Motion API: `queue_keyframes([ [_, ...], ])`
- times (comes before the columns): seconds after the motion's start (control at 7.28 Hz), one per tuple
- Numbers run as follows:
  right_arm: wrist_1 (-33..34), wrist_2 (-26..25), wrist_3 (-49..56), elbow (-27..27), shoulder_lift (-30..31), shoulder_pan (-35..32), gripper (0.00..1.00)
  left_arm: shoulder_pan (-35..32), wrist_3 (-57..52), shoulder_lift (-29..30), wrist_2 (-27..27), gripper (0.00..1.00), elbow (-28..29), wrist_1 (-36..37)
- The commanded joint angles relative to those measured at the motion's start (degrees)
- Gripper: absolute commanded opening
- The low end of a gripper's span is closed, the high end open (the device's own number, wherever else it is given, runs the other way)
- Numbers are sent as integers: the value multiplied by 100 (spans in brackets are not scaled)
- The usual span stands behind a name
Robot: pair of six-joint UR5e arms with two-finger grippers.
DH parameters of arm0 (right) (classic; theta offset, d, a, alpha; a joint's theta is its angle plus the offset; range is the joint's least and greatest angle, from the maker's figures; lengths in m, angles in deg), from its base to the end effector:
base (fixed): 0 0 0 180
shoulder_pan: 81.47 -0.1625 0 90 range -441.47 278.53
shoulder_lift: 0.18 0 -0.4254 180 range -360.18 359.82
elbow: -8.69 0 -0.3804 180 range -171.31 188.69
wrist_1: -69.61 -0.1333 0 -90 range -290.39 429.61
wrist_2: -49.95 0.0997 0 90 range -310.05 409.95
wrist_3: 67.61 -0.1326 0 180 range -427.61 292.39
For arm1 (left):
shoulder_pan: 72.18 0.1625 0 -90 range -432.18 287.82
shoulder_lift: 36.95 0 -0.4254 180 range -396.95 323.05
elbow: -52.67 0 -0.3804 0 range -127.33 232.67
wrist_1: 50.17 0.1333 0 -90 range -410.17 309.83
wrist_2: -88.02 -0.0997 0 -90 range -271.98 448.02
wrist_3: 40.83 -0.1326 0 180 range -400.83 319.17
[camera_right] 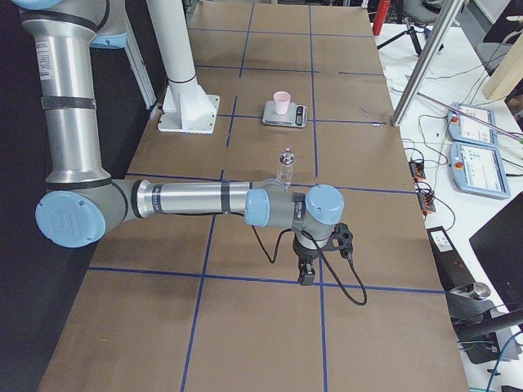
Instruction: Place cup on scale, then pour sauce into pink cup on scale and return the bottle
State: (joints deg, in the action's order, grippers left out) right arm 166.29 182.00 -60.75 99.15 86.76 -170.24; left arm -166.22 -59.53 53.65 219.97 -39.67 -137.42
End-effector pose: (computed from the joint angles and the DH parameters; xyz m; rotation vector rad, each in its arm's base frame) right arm 0.0338 -0.4974 0.6677 -0.0166 -0.7358 -0.1145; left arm -0.0787 -0.4800 0.6667 0.1478 0.7191 0.2455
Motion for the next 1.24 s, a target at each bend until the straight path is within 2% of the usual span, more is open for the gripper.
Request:
queue_keyframes([
  [0.0, 0, 5, -1, -29, -1, 0, 100, 140, -19, -77, -37, 100, 14, -12],
  [1.1, -18, -30, 8, -91, -27, 97, 100, 343, -63, -113, -196, 100, 5, -21],
])
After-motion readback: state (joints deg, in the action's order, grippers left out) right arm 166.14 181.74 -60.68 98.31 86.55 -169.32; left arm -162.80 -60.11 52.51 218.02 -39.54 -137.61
